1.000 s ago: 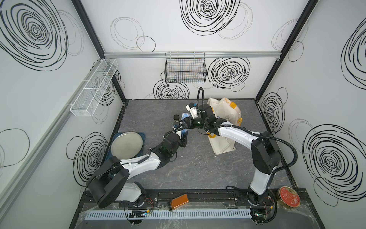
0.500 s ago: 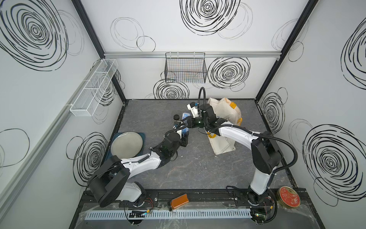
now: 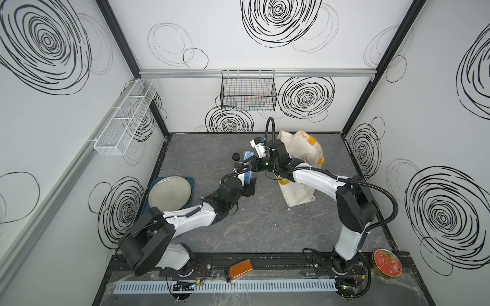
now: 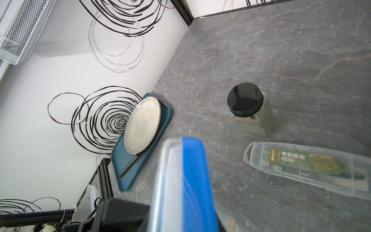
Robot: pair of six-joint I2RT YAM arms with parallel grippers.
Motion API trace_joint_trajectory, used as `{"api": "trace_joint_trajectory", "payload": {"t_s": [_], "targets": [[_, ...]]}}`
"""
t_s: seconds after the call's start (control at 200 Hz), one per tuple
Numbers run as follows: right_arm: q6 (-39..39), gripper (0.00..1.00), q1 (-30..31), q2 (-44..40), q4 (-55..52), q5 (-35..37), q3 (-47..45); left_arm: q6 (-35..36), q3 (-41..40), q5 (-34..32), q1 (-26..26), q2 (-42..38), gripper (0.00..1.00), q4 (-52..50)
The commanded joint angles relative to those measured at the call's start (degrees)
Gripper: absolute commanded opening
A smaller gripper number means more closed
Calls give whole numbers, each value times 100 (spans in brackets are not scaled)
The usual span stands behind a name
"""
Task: Put the compass set into the canvas bag
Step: Pick up the compass set at the center of the board, then place the compass set in the canvas bag.
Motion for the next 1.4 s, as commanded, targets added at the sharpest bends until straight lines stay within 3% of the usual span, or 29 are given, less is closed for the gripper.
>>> {"api": "trace_joint_trajectory", "payload": {"t_s": [0.0,0.255,0.51,0.826,1.146,1.396], "targets": [[-109,19,-55,-197,175,32,21,15,-37,11,10,-208,99,315],[-360,19,-403,-444,-206,-3,386,231,-671,309,19,-754,99,638],[-637,19,-1223,-1109,-514,177,625,137,-795,-93,34,-781,99,26],[-1333,21,-2368,-1897,-1116,1665,571,42,-335,114,35,7,99,-310],[-1698,24,-2402,-1345,-1185,3085,-319,0,288,-124,61,569,99,-785],[-1542,30,-2376,-1011,-1193,2783,-539,452,1572,-89,138,1368,99,-2001]]}}
